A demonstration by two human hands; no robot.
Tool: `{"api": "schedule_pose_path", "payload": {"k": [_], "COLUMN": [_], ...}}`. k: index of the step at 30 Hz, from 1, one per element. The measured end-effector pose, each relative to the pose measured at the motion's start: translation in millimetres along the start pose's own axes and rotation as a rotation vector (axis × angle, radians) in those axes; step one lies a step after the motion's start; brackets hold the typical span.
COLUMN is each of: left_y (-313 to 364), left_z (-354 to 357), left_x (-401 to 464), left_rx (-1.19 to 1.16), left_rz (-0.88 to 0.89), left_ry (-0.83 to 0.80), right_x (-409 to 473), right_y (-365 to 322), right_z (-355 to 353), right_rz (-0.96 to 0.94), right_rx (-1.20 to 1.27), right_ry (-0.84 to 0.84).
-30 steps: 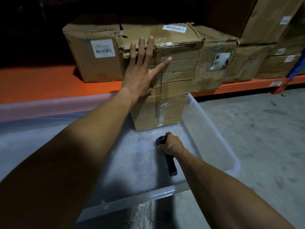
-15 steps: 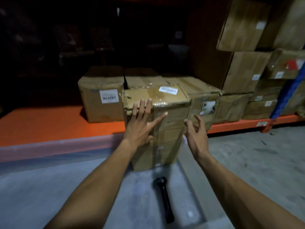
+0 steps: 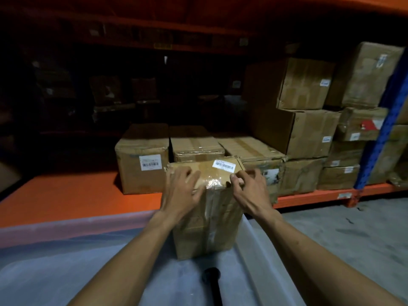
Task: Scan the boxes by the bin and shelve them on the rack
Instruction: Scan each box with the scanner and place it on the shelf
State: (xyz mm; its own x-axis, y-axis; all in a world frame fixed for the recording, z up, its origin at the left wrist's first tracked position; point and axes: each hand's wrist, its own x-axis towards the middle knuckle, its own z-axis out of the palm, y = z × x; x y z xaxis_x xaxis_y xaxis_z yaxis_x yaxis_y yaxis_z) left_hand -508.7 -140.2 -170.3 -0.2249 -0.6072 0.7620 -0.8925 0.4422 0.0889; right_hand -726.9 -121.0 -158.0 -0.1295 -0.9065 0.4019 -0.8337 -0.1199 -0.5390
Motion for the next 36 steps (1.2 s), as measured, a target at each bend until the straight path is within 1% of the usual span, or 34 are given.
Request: {"api": "schedule_pose_path", "payload": {"k": [2, 3, 4, 5, 7, 10, 13, 16, 18, 21, 22, 24, 26, 30, 32, 36], "left_y": [-1, -2, -4, -6, -6, 4, 19, 27, 31, 39, 41, 48, 57, 80, 86, 97], "left_z": [-6, -9, -11, -13, -14, -16, -23, -34, -40, -45, -45, -48, -55, -70, -78, -123], "left_x": [13, 17, 19, 20, 20, 14, 4, -6, -10, -20, -25, -37, -50, -65, -66, -38], "left_rx": [-0.057, -0.126, -0.232, -0.358, -0.532, -0.561, -0.588, -0.613, -0.640, -0.703, -0.712, -0.715, -0.755, -0.856, -0.851, -0.865], "left_rz": [-0.367, -0.535, -0.659, -0.745, -0.835, -0.891, -0.967, -1.113, -1.234, -1.444, -1.474, -1.434, -1.434, -1.483, -1.473, -1.459], "left_ry": [-0.125, -0.189, -0.244, -0.285, -0.309, -0.252, -0.158, -0.184, -0.219, -0.212, -0.227, -0.274, -0.251, -0.176, -0.150, -0.211], "right_x": [3, 4, 6, 7, 12, 21, 22, 18, 13, -2, -8, -21, -36, -66, -75, -74], "right_y": [-2, -2, -1, 1, 5, 9, 6, 3, 2, 5, 7, 11, 18, 21, 15, -17], "right_z": [-11, -15, -18, -20, -23, -22, -13, -14, -22, -33, -35, -39, -40, -56, -72, -129], "right_rz": [0.047, 0.071, 0.090, 0.107, 0.168, 0.297, 0.433, 0.573, 0.624, 0.675, 0.696, 0.719, 0.742, 0.812, 0.839, 0.849], "right_rx": [0.043, 0.051, 0.039, 0.022, 0.002, 0.057, 0.210, 0.391, 0.484, 0.554, 0.568, 0.587, 0.622, 0.709, 0.761, 0.777], "right_ry": [0.011, 0.010, 0.005, -0.004, -0.019, -0.059, -0.145, -0.179, -0.232, -0.325, -0.342, -0.402, -0.455, -0.429, -0.389, -0.383]}}
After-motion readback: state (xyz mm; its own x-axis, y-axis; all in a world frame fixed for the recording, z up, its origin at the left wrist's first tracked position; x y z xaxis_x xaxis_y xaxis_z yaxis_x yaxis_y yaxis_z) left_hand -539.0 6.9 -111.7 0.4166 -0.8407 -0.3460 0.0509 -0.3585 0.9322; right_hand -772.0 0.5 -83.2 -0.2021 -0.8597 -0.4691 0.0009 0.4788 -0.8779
